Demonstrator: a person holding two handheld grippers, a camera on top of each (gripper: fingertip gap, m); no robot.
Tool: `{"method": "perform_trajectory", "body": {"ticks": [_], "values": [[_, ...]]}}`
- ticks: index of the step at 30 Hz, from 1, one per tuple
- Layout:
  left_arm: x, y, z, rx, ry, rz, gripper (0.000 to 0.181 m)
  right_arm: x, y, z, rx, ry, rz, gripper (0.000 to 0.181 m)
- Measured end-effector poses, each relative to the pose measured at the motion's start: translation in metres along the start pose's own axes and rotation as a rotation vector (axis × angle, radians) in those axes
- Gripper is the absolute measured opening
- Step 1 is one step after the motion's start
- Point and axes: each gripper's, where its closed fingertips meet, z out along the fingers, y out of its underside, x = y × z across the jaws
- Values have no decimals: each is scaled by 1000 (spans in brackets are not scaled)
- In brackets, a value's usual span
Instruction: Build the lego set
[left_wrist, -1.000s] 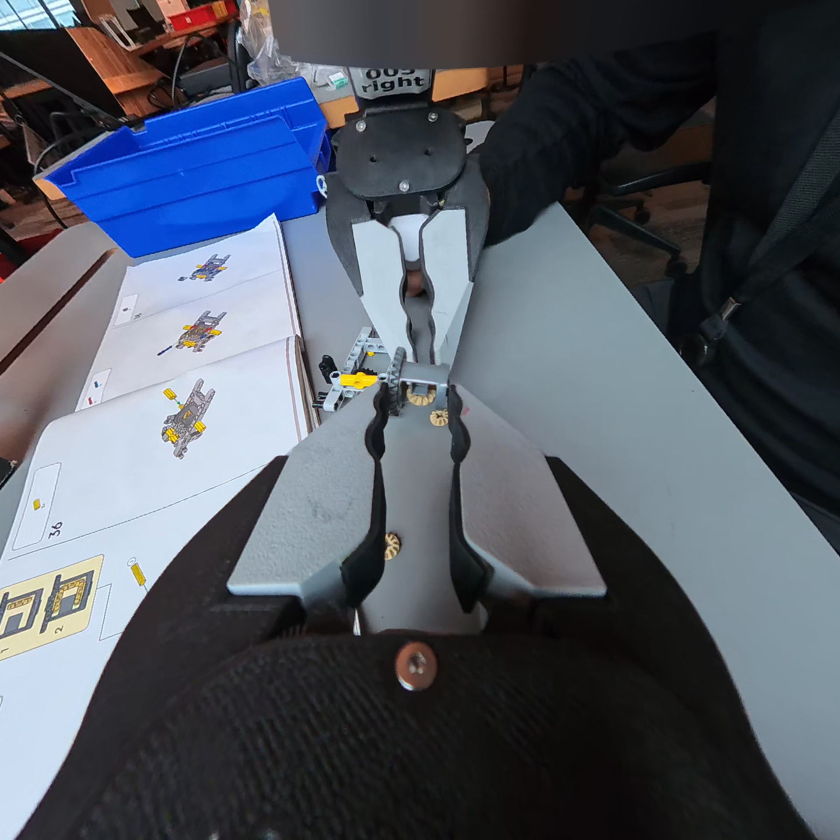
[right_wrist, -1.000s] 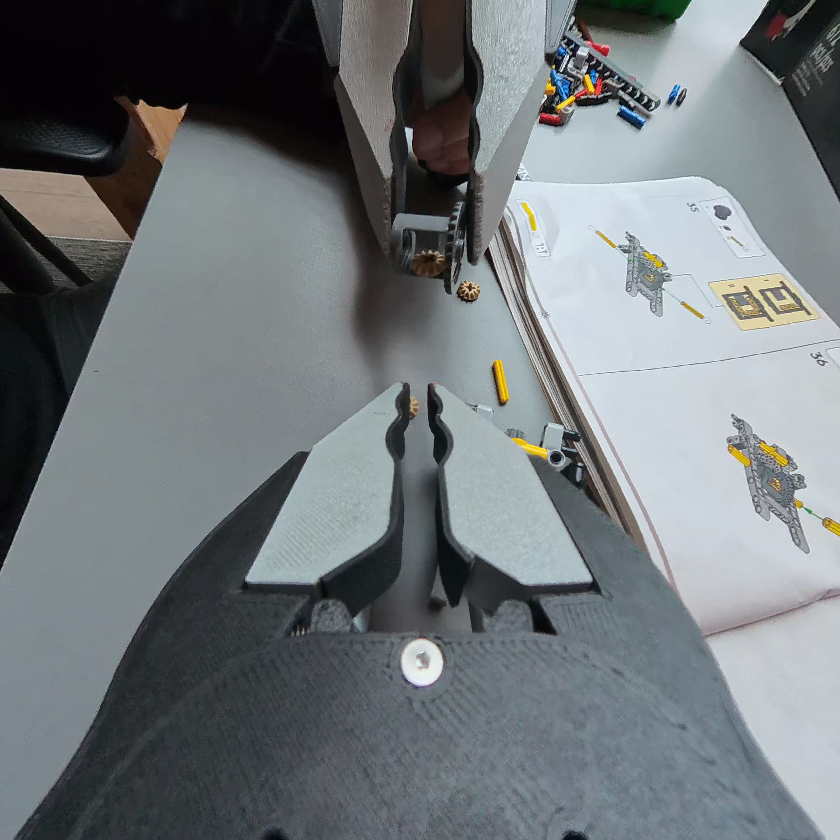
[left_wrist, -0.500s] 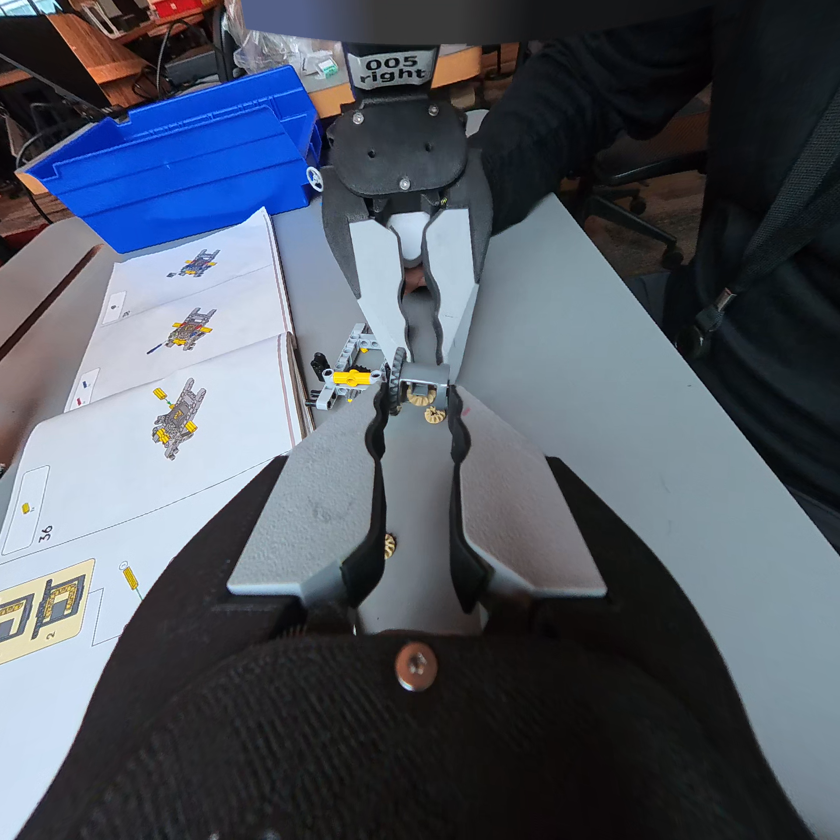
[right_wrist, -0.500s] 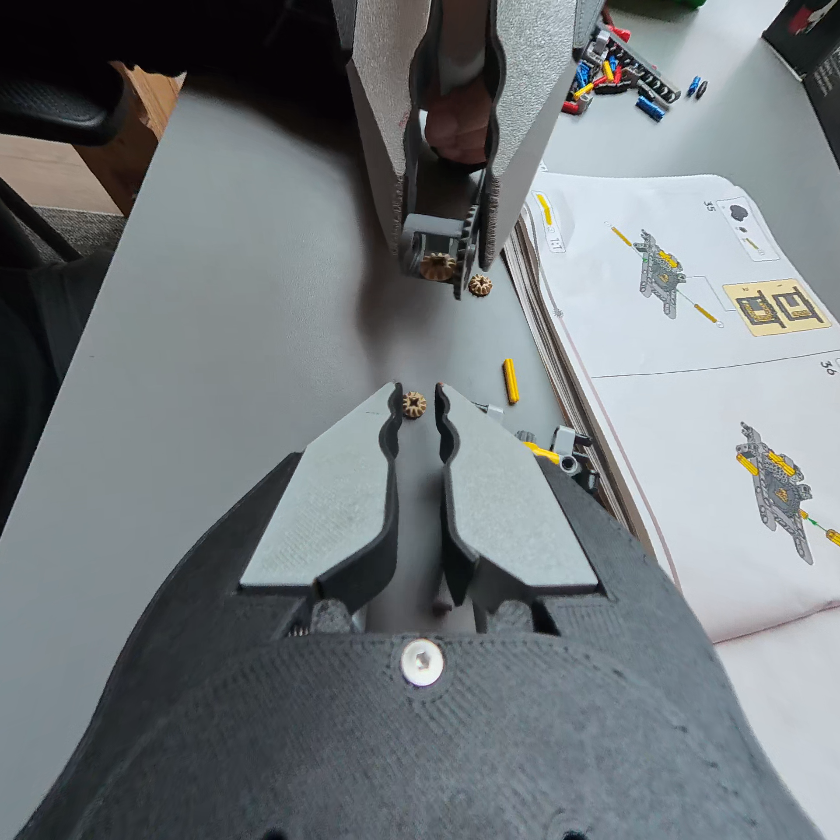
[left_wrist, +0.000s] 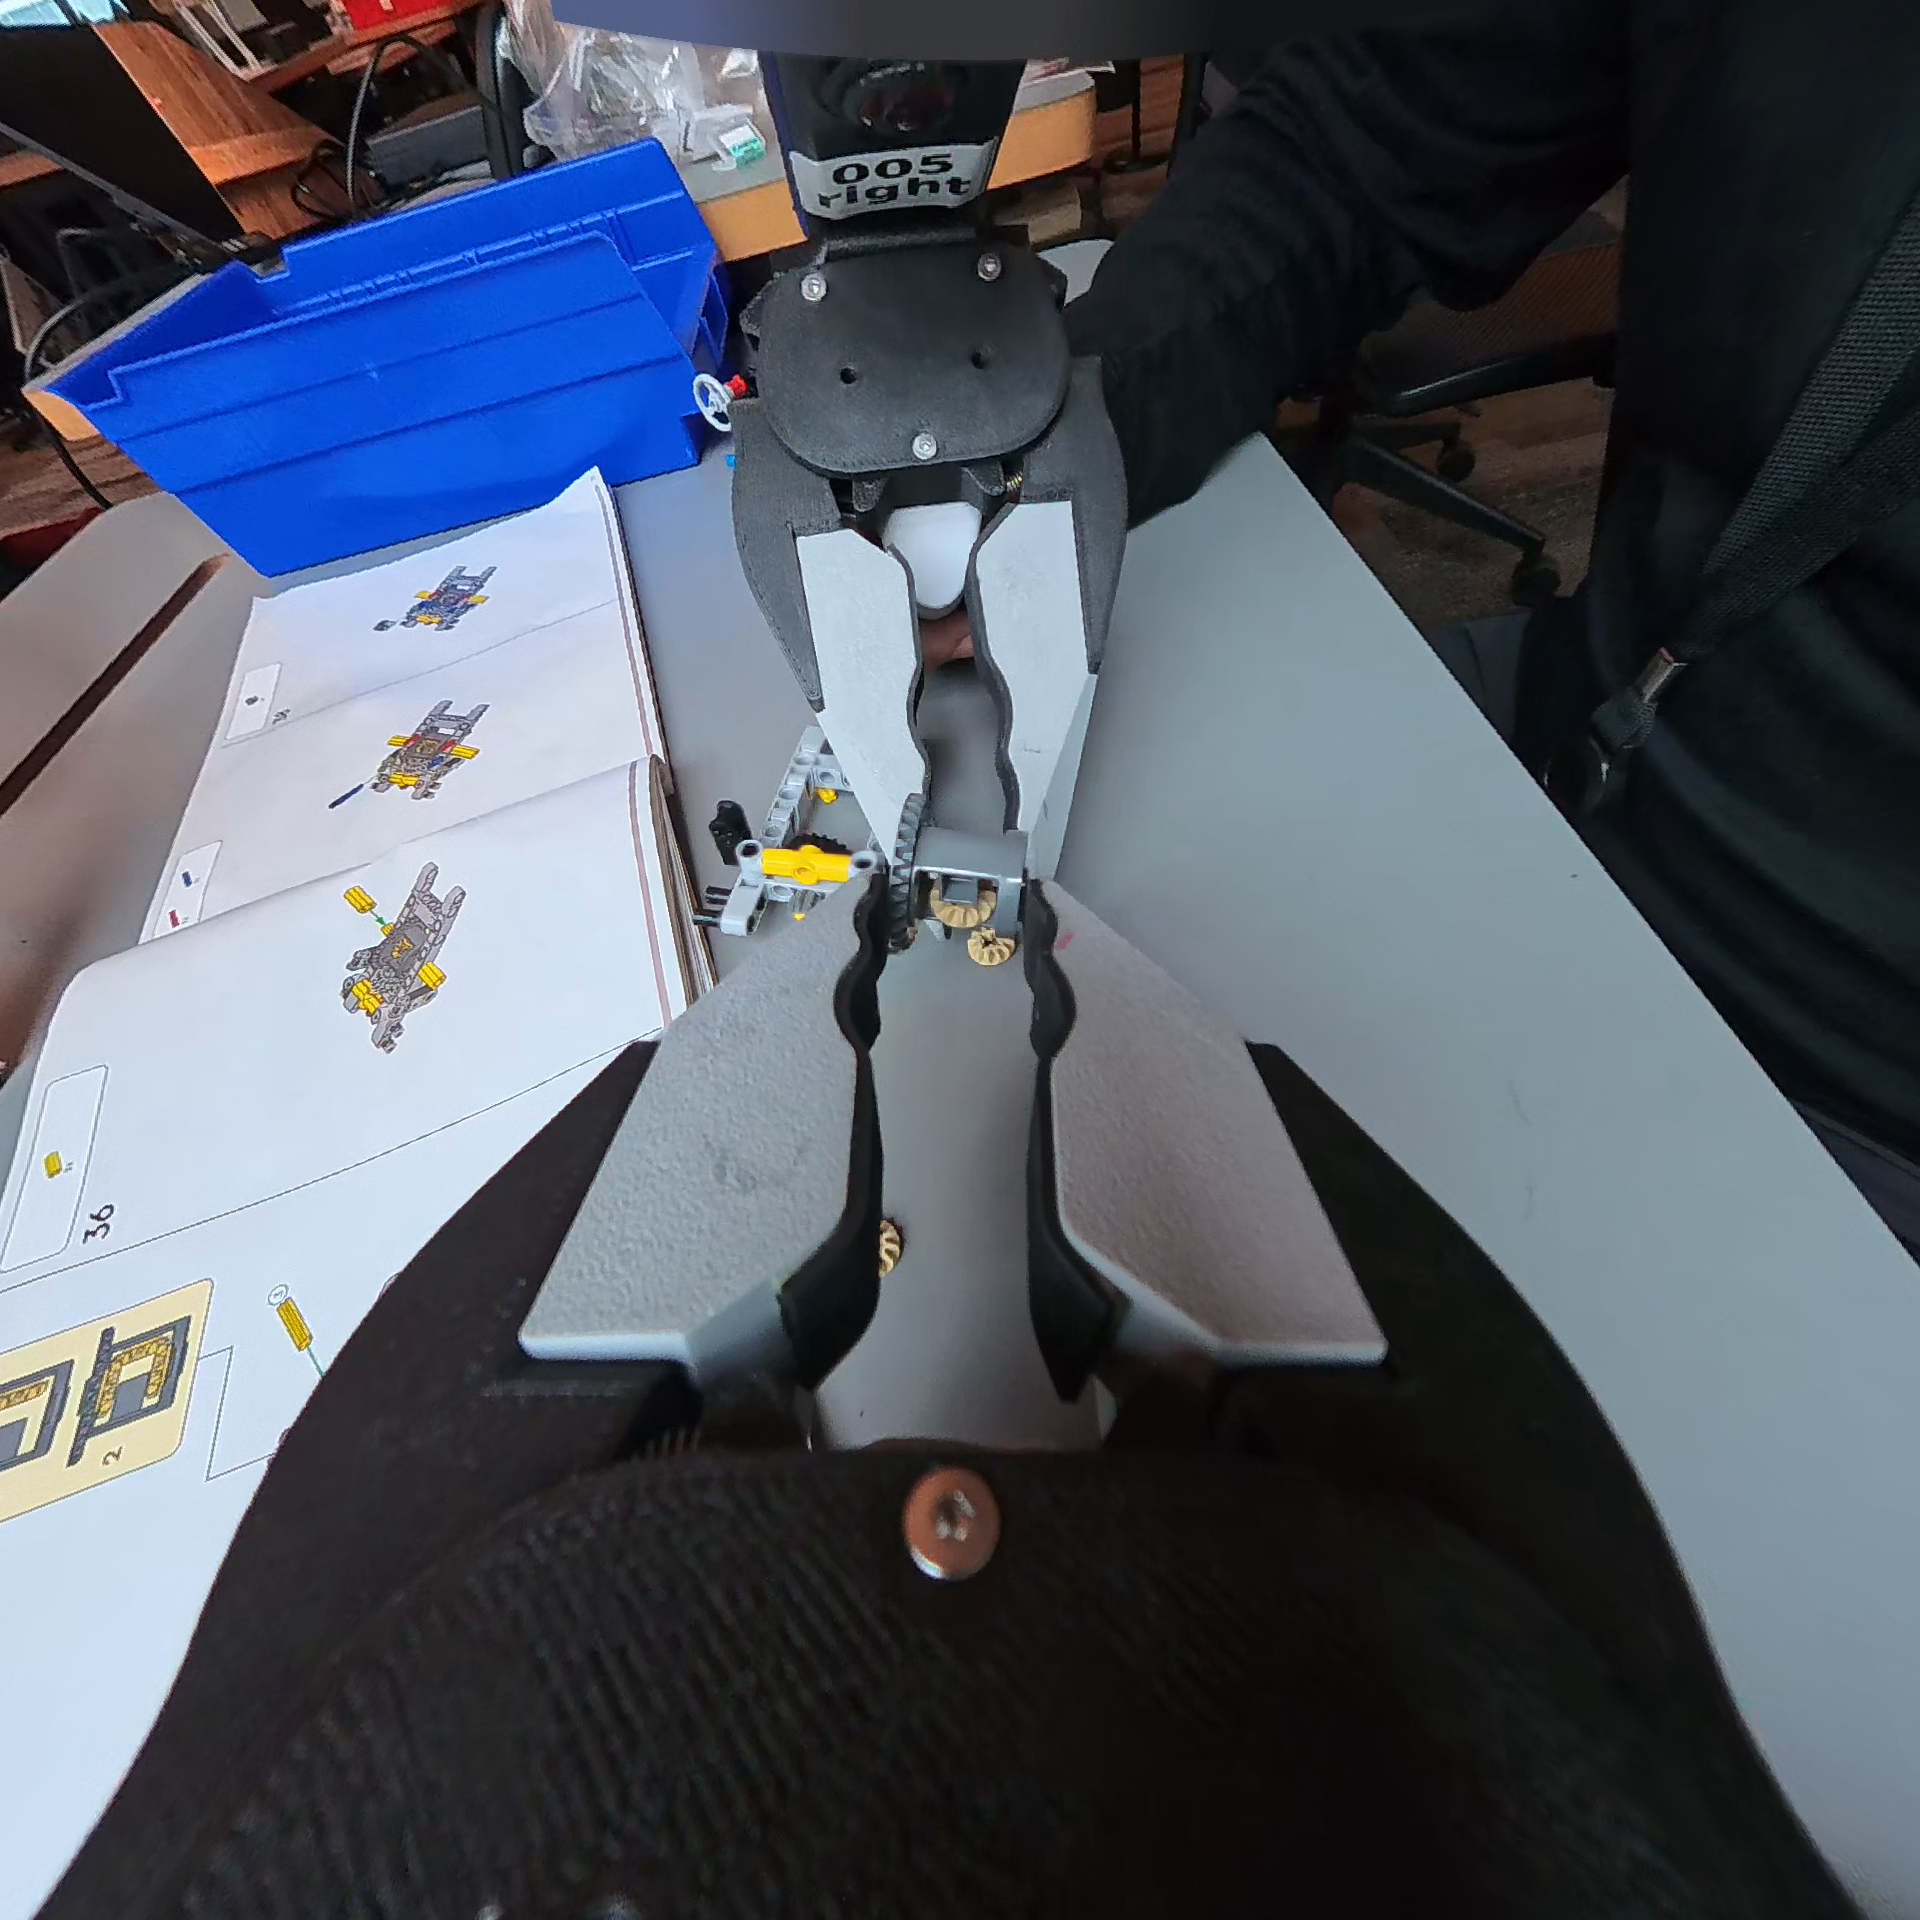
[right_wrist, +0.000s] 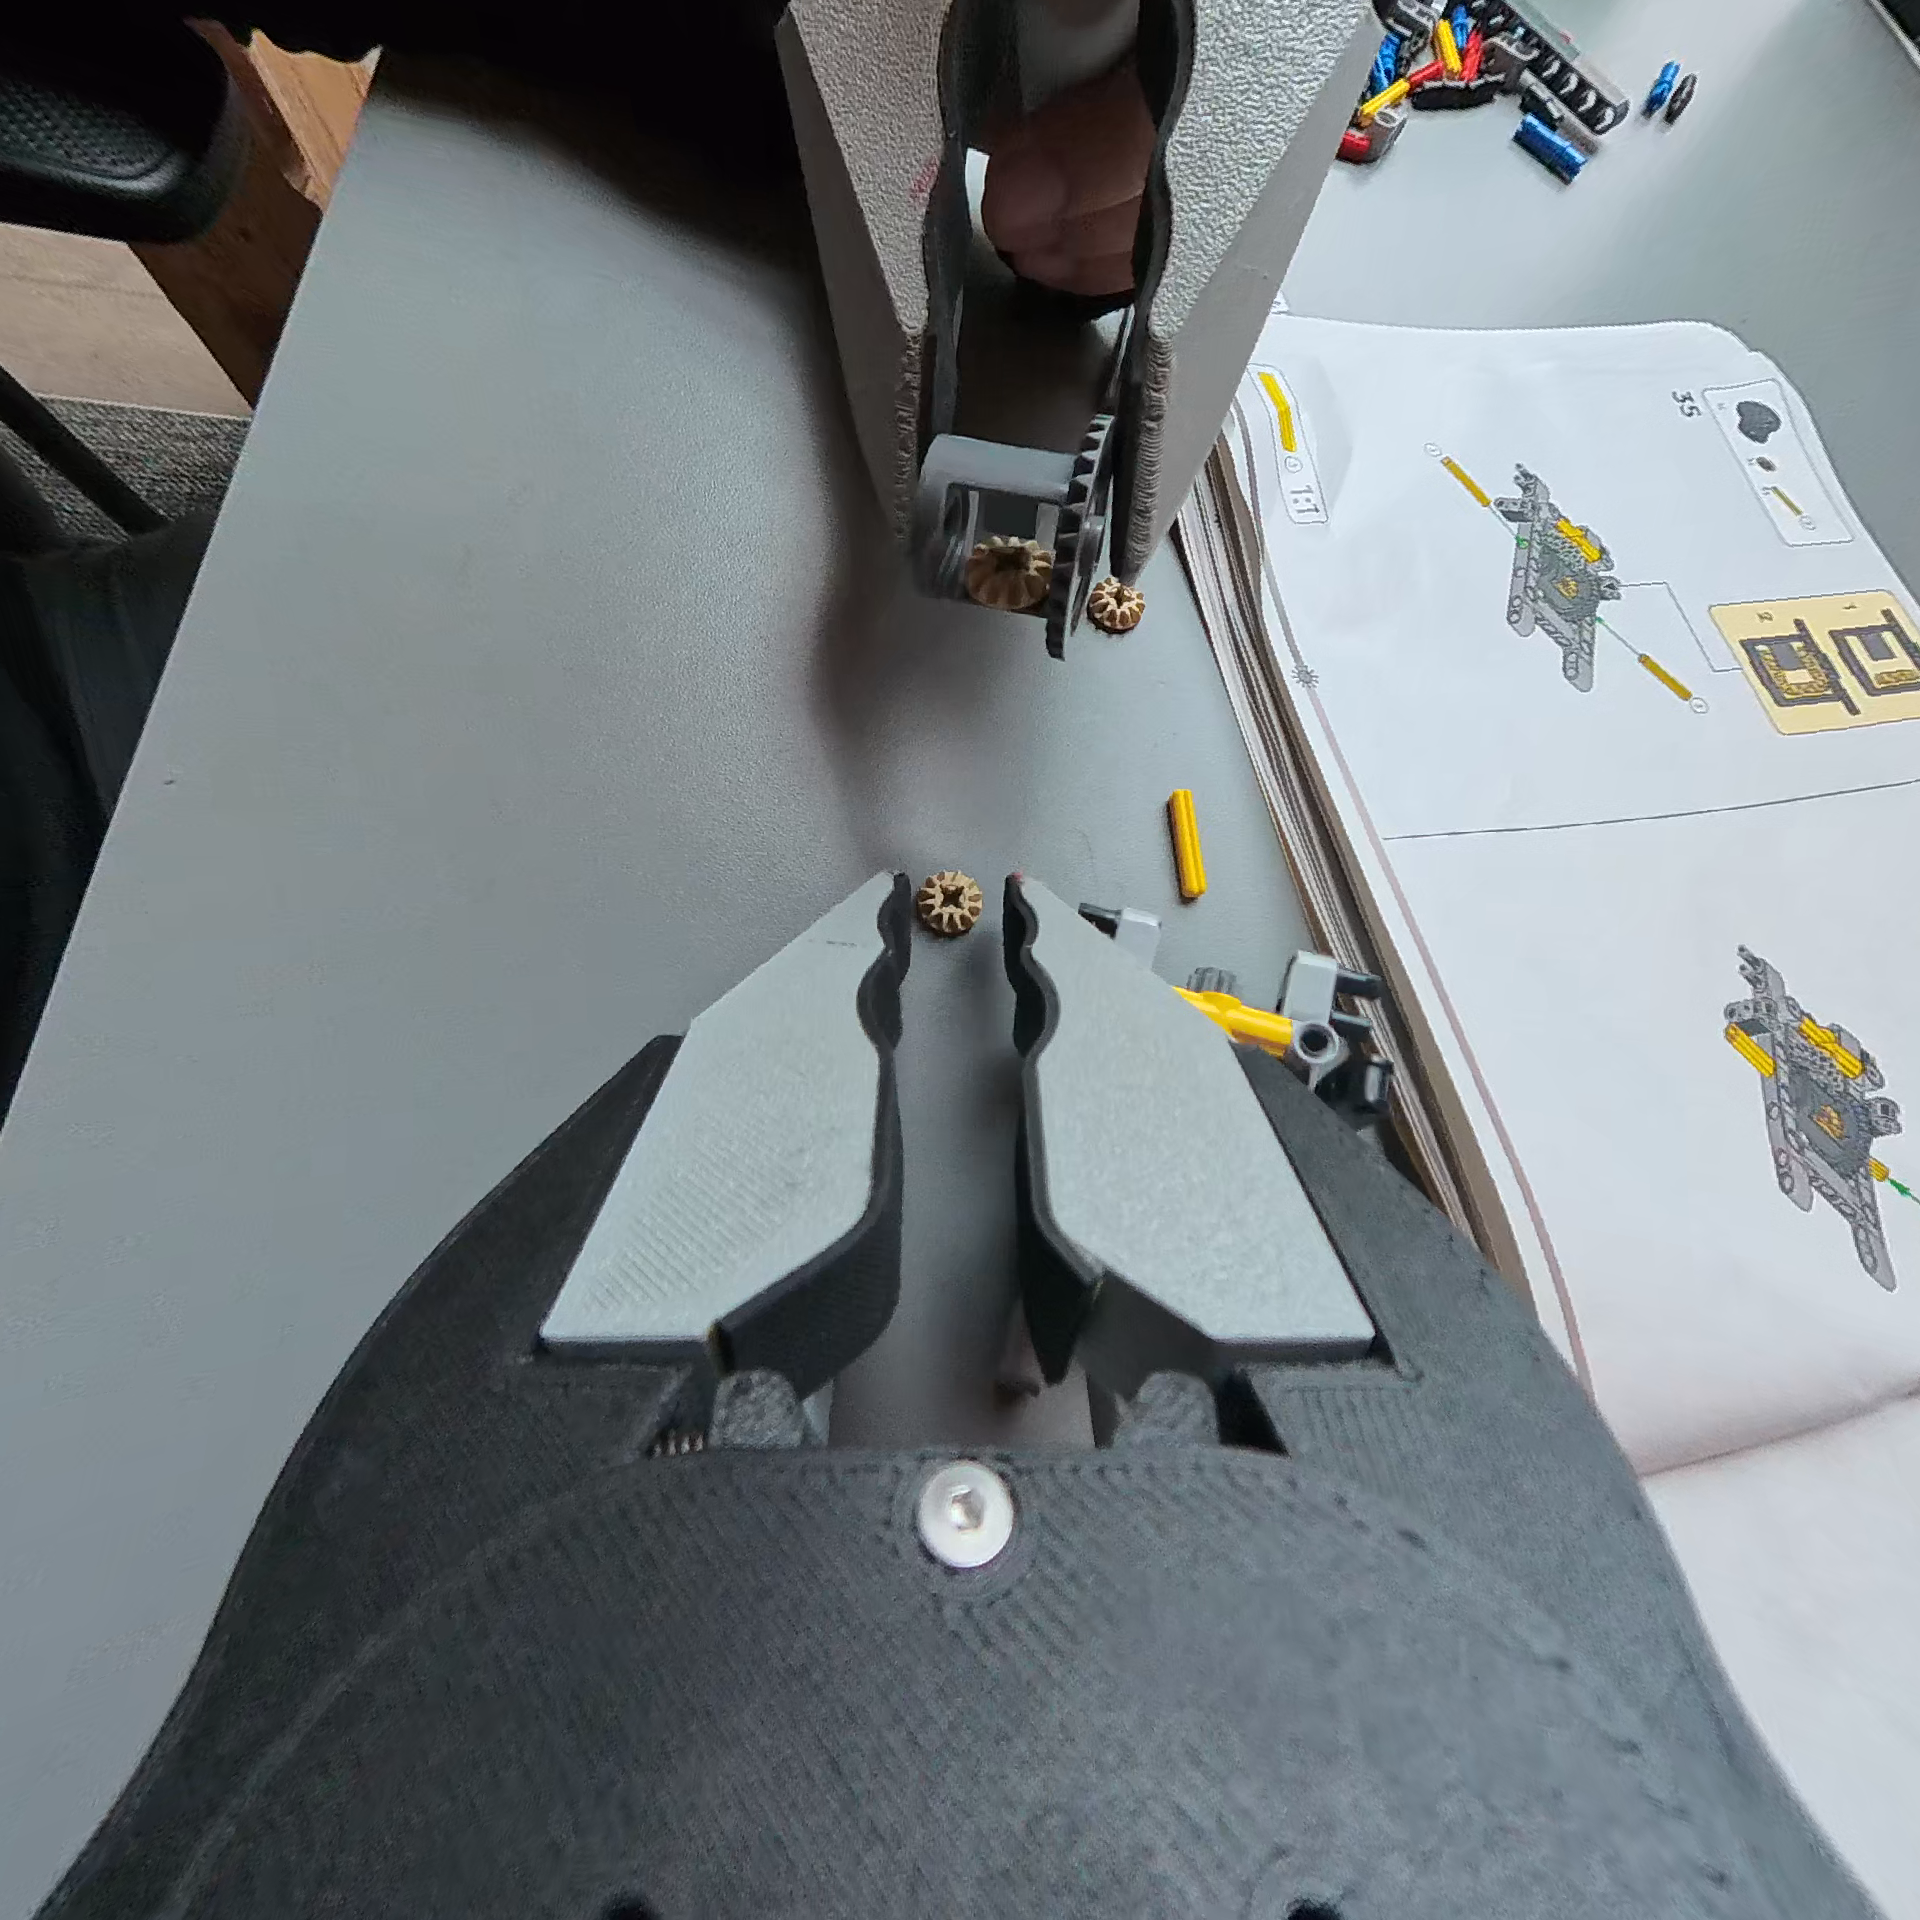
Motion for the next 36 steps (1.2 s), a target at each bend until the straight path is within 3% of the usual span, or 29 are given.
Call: {"method": "perform_trajectory", "body": {"ticks": [12, 36], "values": [[1, 1, 1, -6, 3, 2, 23, -3, 1, 1, -15, 14, -49, 1], [3, 2, 2, -18, 11, 10, 23, -4, -9, -5, 56, 31, -72, 3]]}}
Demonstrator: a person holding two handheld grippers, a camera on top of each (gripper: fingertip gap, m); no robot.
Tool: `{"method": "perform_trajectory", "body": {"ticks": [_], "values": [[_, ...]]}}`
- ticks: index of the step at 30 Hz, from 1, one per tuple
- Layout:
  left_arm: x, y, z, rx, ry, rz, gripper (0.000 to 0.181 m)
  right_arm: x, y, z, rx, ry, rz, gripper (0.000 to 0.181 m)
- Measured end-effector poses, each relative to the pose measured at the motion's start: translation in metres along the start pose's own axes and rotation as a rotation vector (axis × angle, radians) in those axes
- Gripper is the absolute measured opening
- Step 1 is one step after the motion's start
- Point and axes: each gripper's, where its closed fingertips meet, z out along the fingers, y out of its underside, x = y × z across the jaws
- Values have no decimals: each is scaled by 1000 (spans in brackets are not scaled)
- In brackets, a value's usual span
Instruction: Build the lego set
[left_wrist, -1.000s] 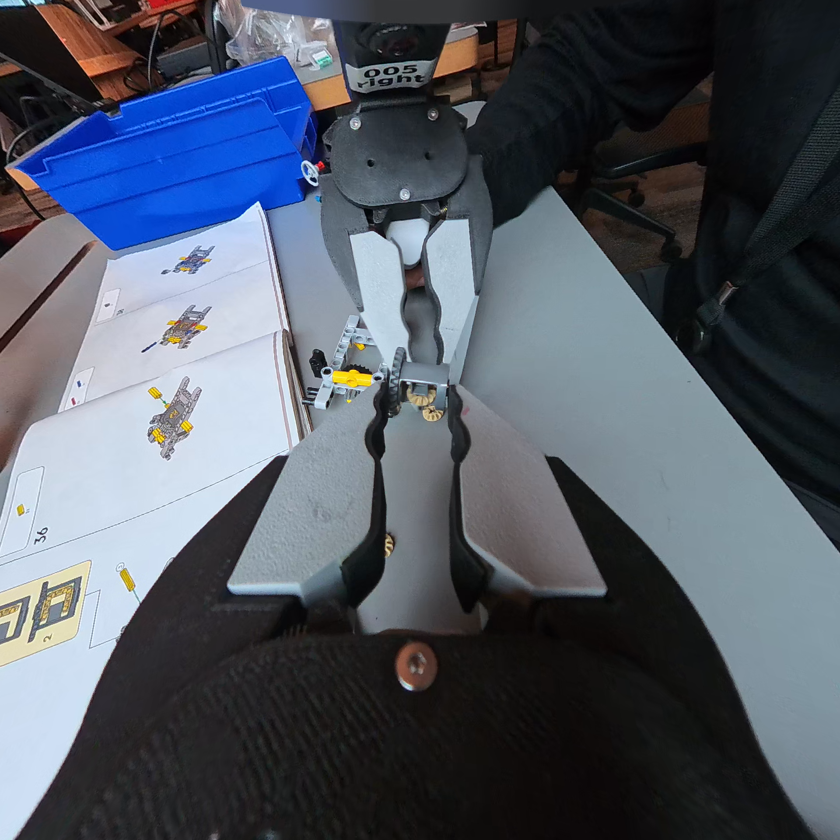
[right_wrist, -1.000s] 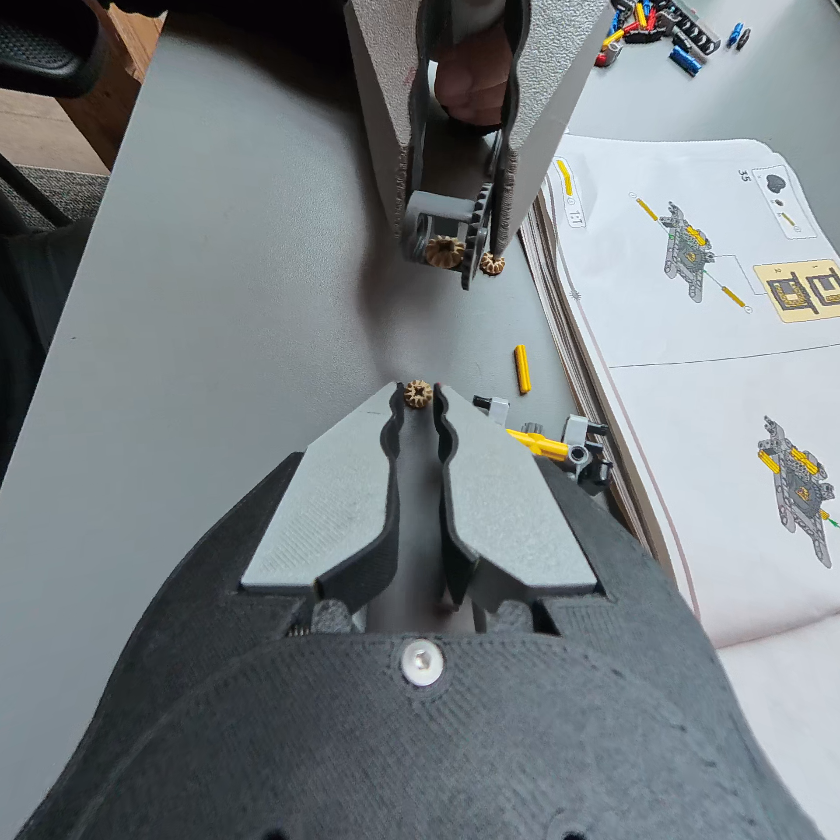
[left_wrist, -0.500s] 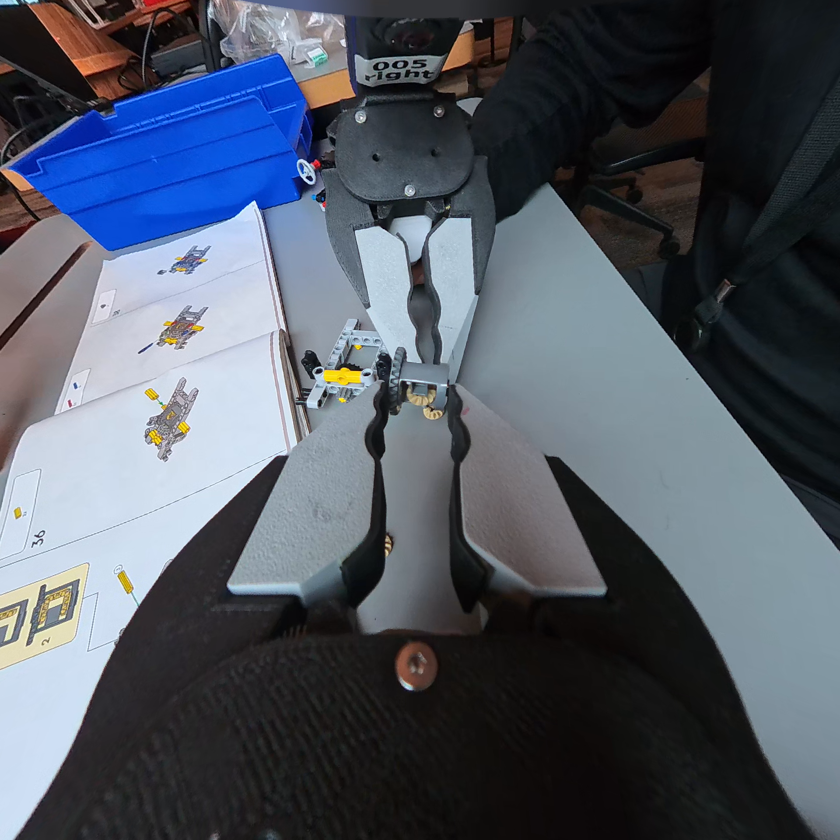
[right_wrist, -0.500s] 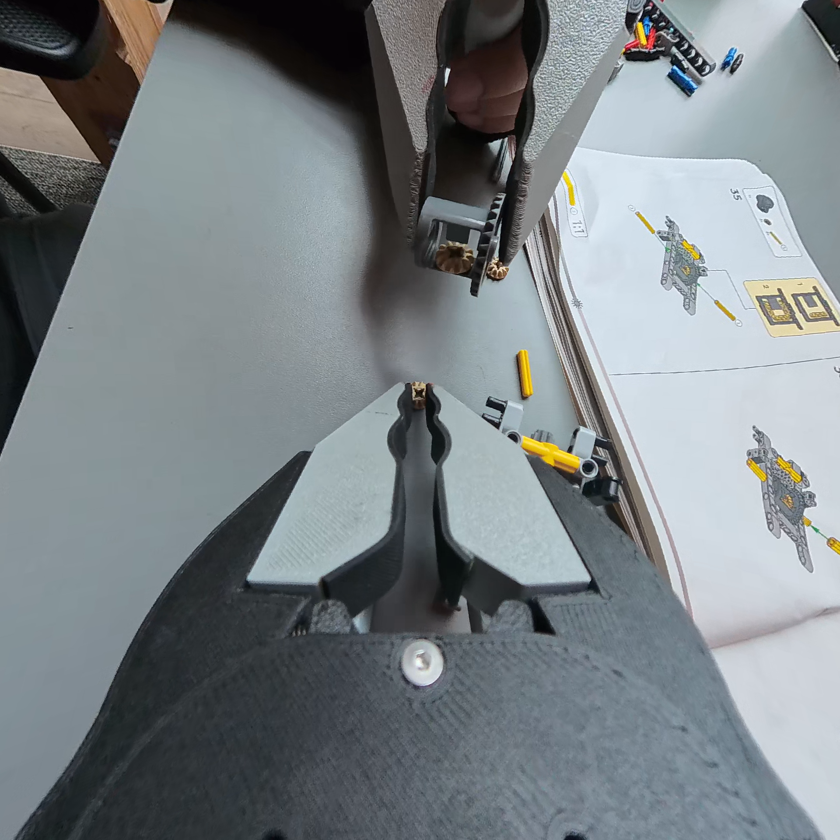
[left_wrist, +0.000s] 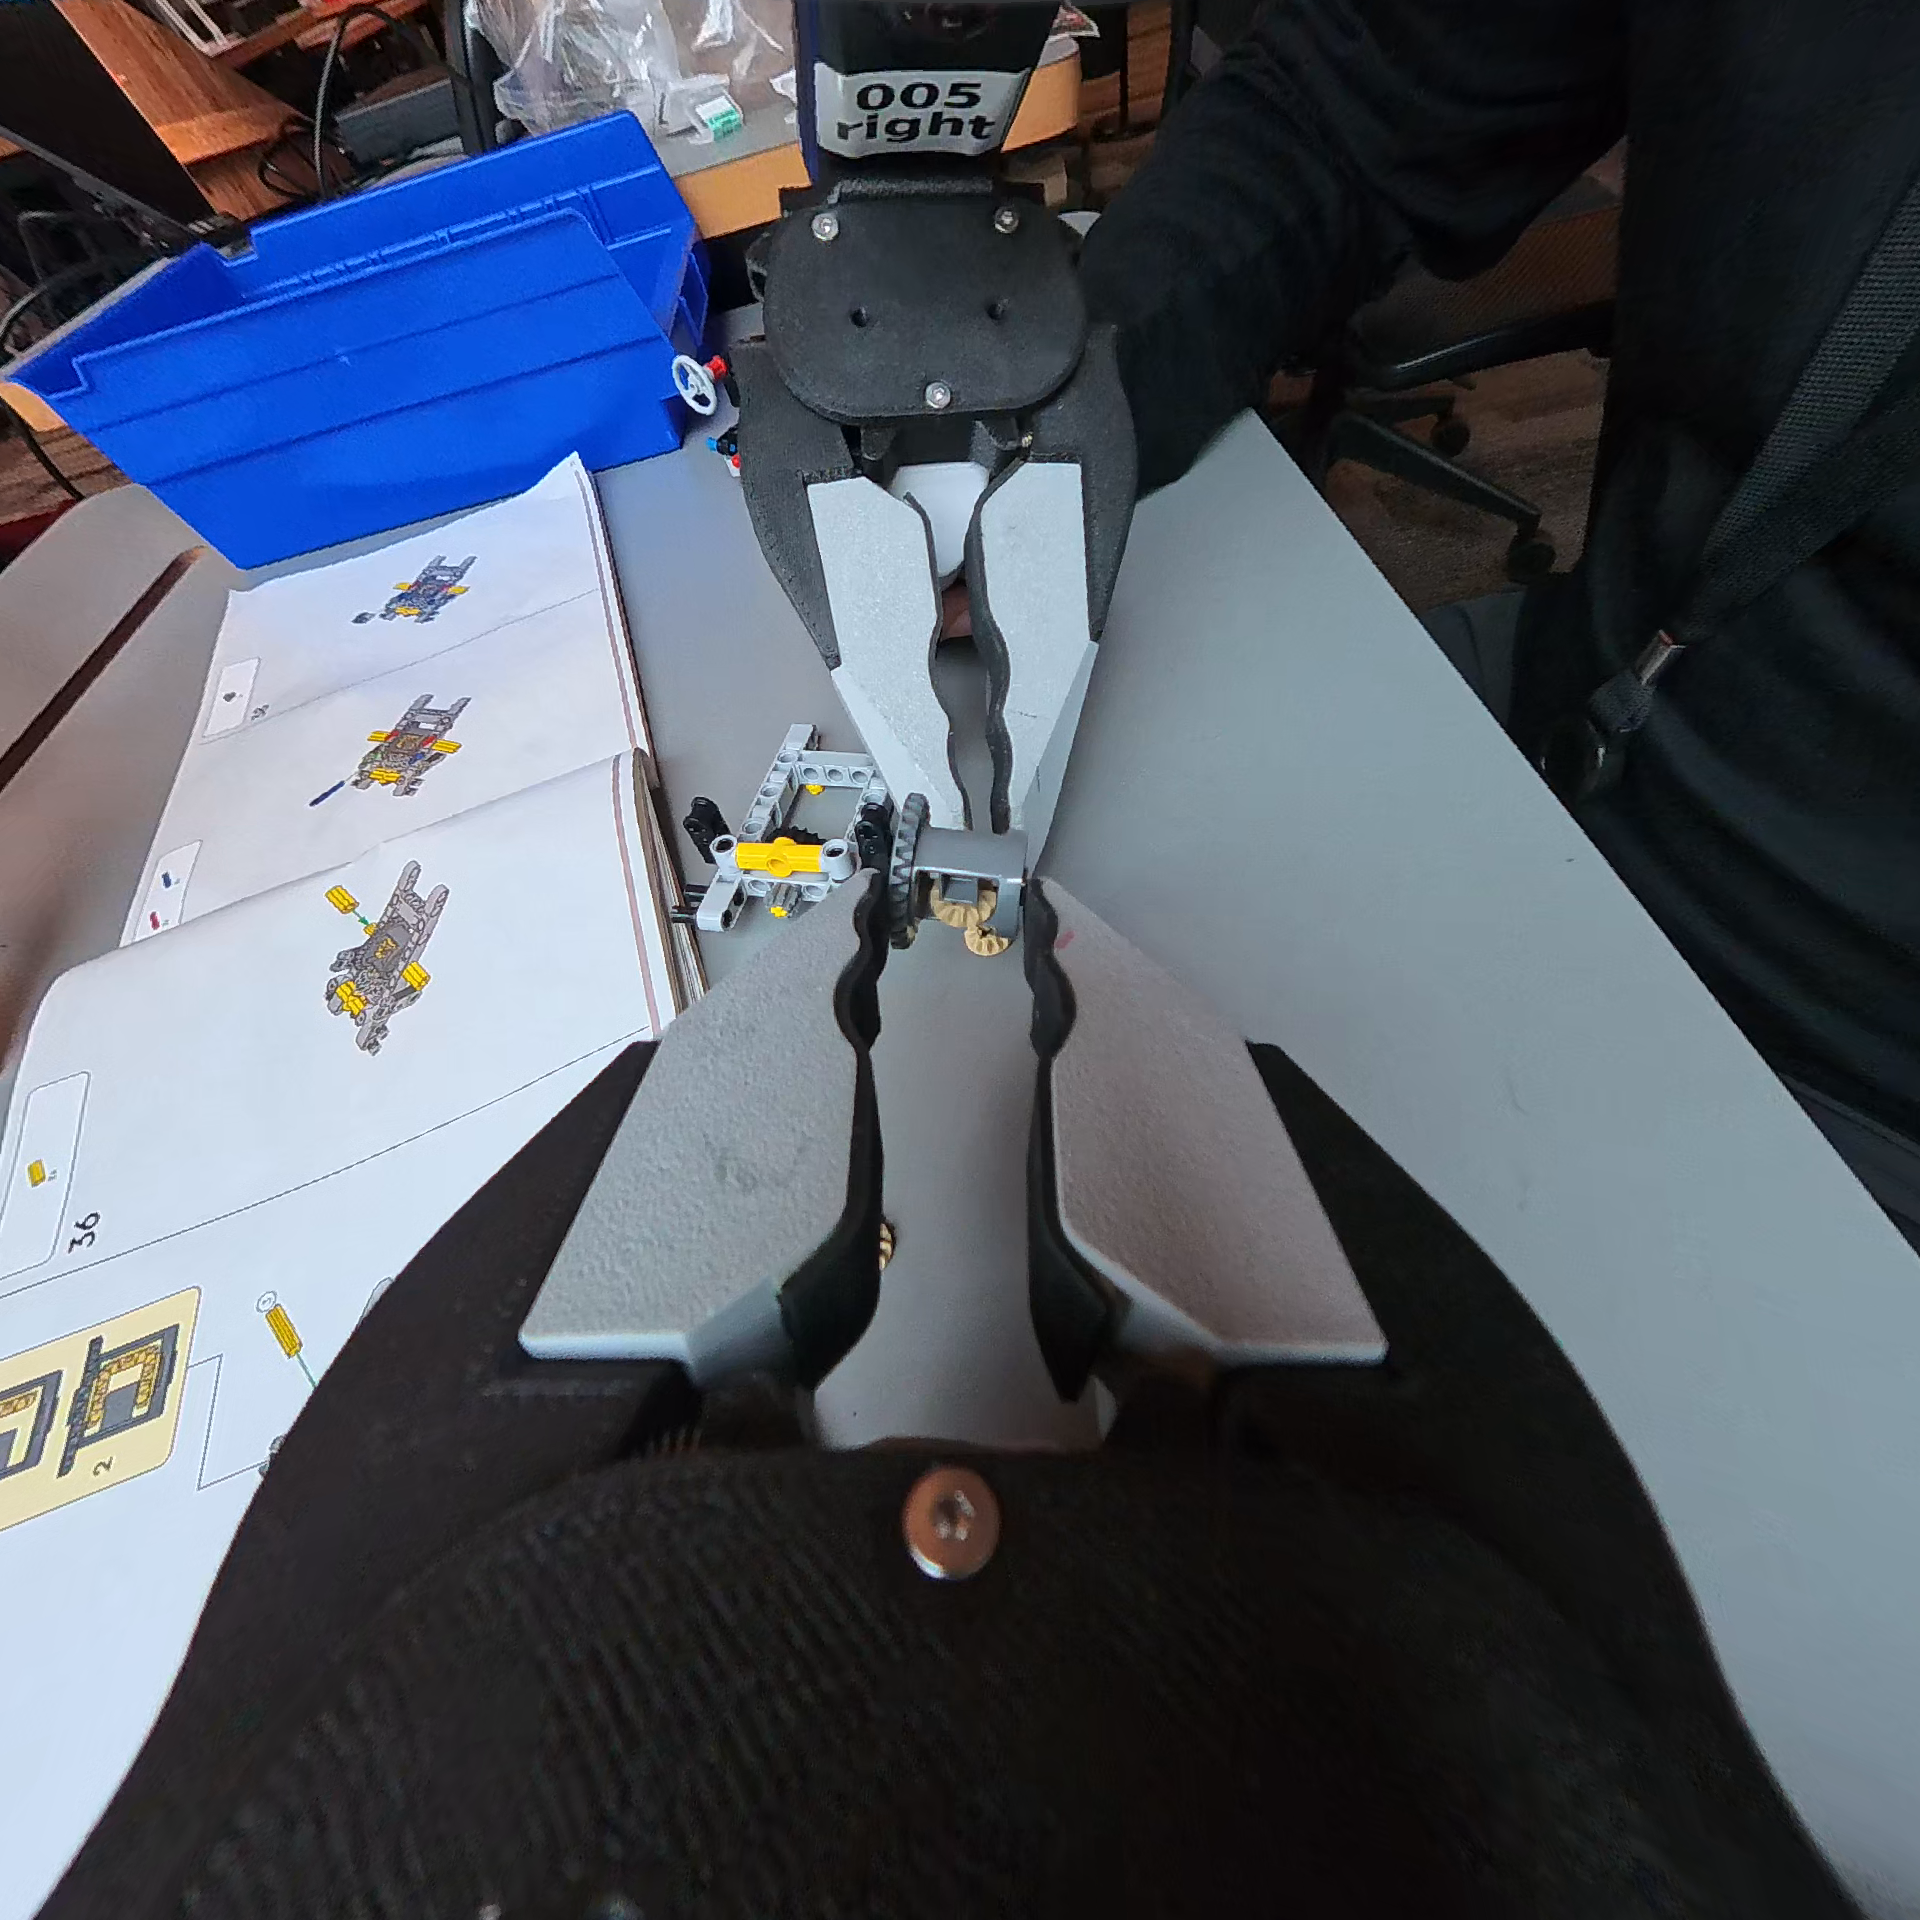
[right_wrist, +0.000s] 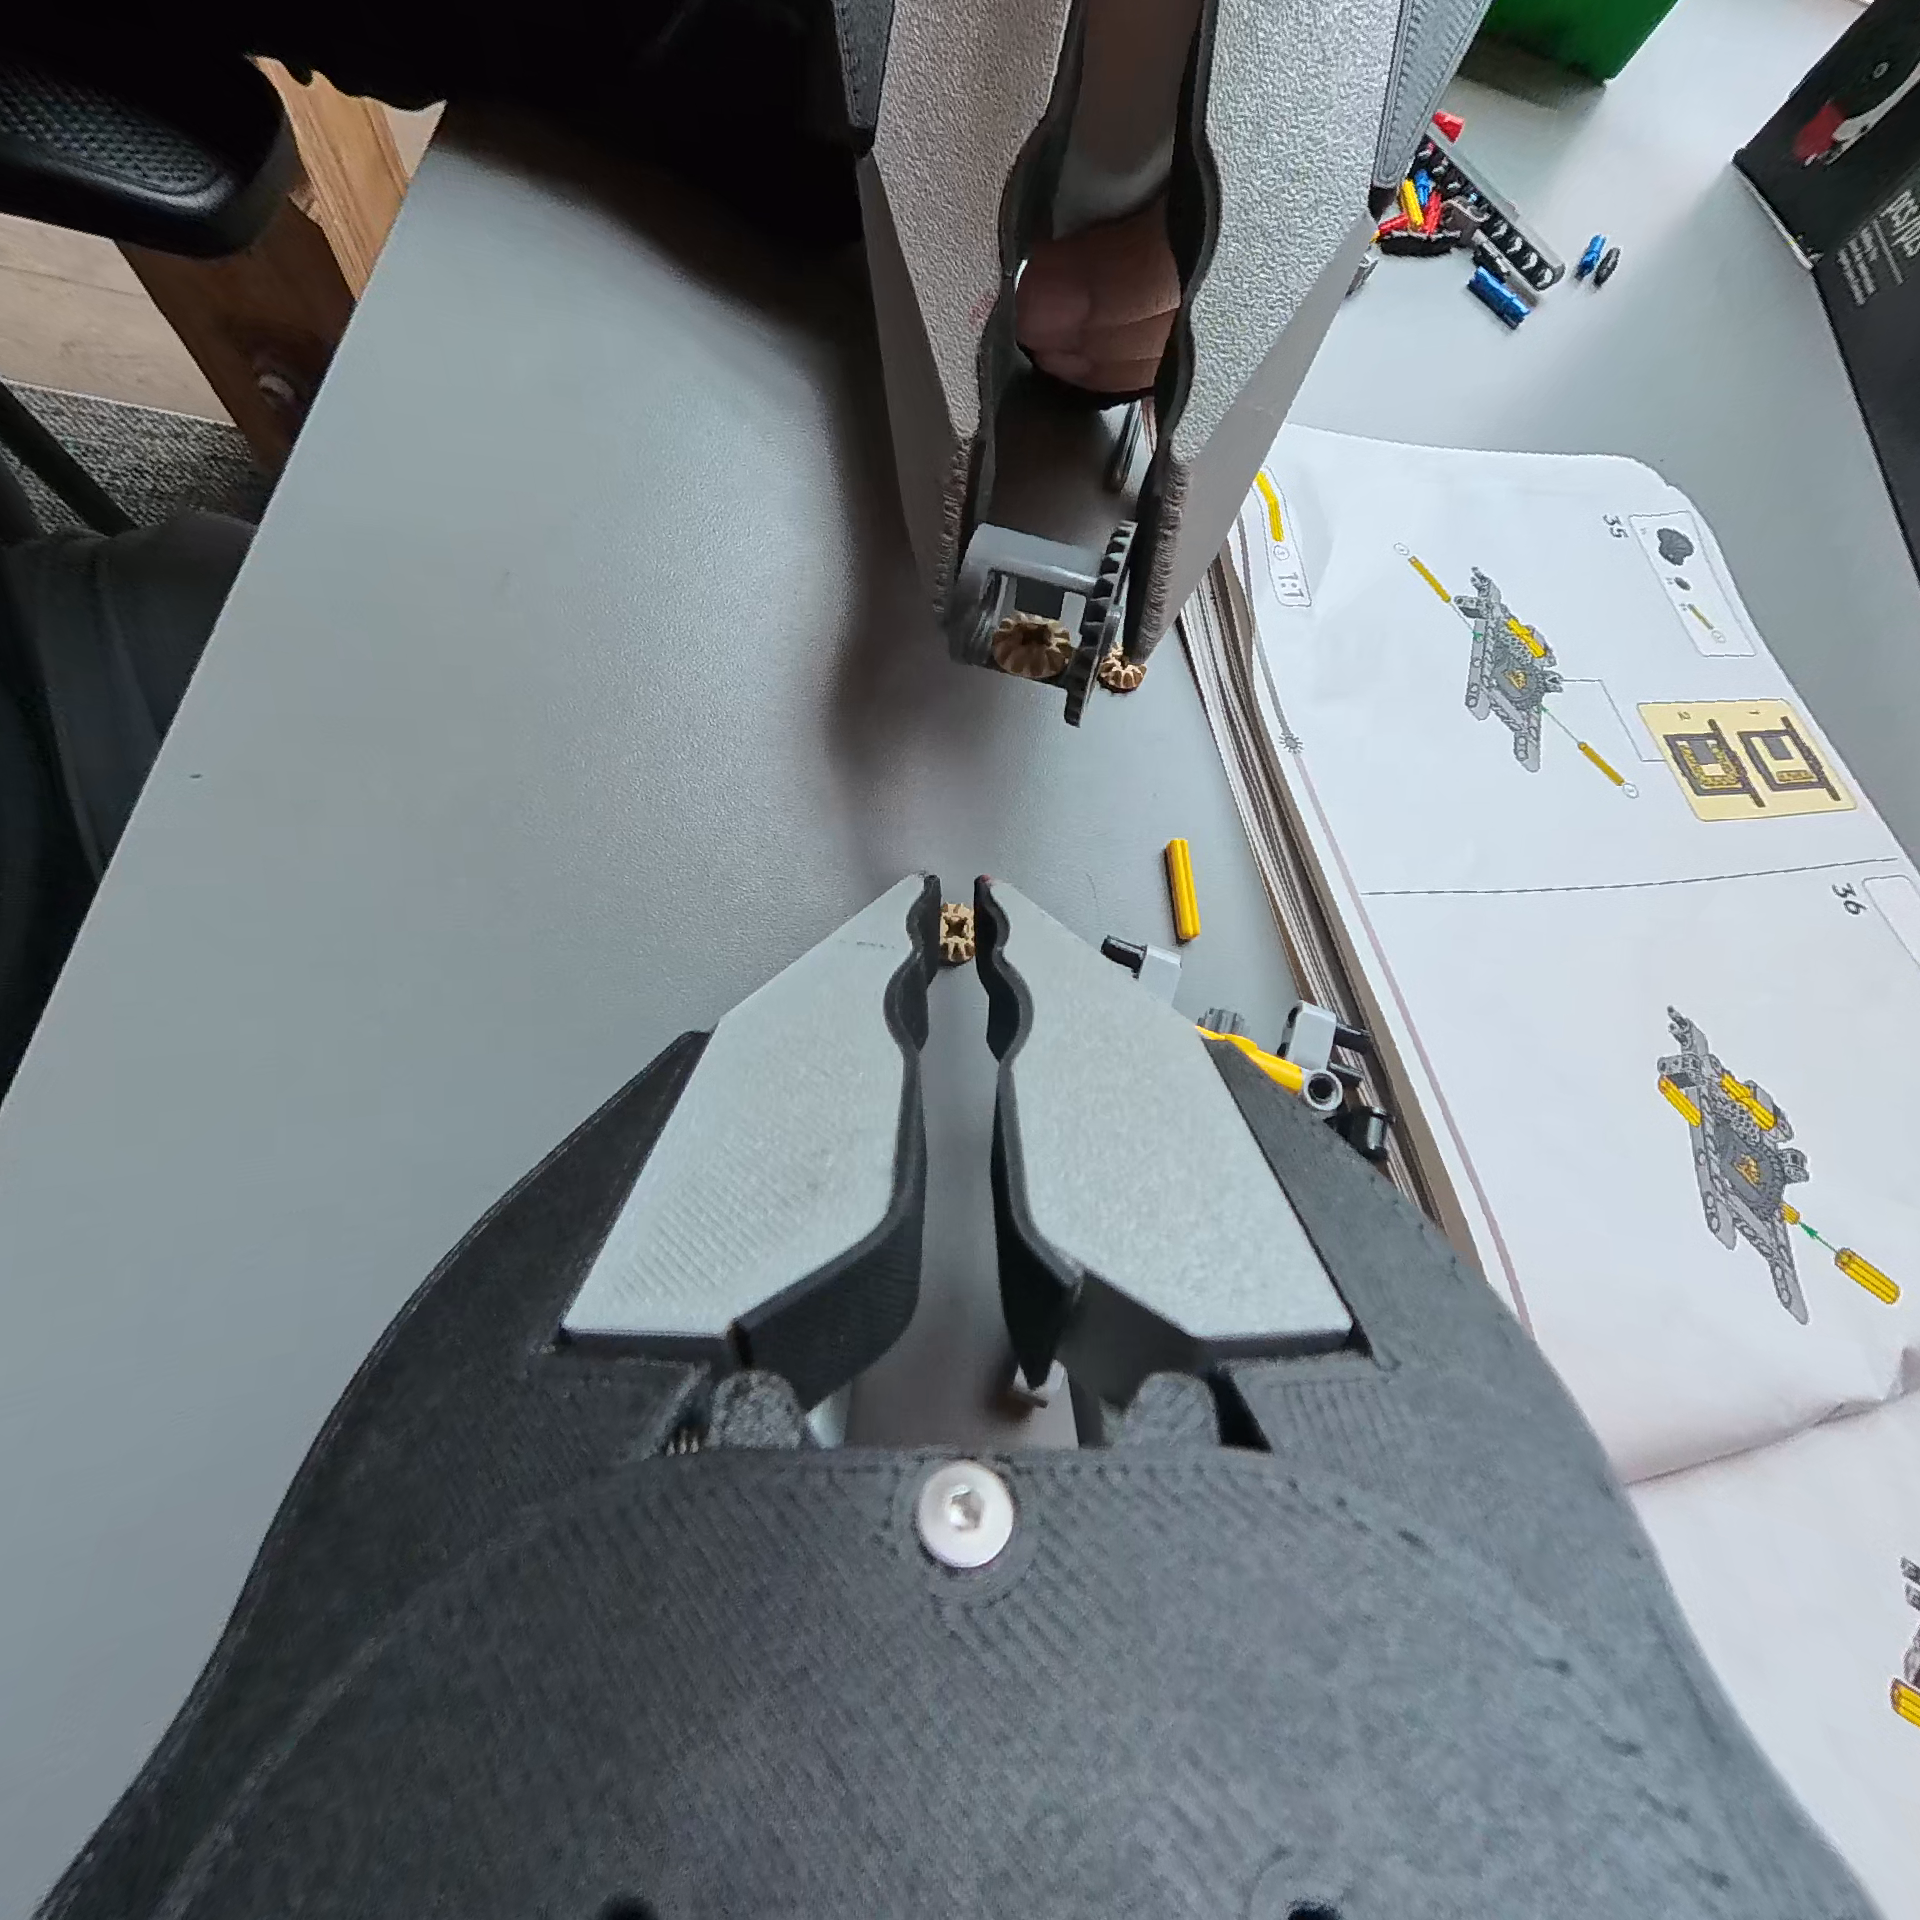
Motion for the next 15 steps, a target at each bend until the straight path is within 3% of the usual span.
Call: {"method": "perform_trajectory", "body": {"ticks": [15], "values": [[0, 0, 0, -1, 0, 2, 23, -2, -4, -1, 19, 6, -15, 3]]}}
